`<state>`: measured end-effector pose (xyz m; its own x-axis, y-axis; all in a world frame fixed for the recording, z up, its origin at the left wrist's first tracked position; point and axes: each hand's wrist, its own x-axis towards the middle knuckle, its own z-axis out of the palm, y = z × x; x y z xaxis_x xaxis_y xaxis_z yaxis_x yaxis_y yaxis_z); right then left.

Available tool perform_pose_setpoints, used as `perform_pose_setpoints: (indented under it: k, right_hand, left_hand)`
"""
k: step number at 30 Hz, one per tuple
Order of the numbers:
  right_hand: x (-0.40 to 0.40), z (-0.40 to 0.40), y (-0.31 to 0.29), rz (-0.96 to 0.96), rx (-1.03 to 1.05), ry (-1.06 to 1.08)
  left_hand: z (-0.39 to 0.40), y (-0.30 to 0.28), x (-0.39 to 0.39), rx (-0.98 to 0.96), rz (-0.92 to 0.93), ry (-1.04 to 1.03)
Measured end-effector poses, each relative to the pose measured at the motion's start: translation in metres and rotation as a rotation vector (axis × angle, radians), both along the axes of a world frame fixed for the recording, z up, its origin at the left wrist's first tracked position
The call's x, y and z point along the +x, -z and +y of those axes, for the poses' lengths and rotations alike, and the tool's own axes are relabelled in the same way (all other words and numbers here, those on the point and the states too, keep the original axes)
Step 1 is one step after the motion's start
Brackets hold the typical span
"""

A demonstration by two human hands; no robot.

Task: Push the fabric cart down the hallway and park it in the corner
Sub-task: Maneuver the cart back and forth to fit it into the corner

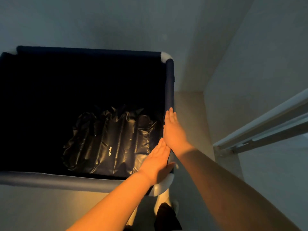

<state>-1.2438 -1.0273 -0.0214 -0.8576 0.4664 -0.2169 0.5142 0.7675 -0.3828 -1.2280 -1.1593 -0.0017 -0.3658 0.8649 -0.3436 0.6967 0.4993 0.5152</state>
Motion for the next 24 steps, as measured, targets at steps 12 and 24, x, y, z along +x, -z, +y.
perform_pose_setpoints:
  k: [12, 24]
  right_hand:
    - [0.096, -0.107, -0.007, -0.103, 0.246, 0.243]
    - [0.121, -0.214, -0.006, -0.058, 0.12, 0.288]
  left_hand:
    - [-0.148, 0.017, 0.013, 0.037, 0.263, 0.252]
    - [-0.261, 0.025, -0.026, 0.069, 0.407, 0.254]
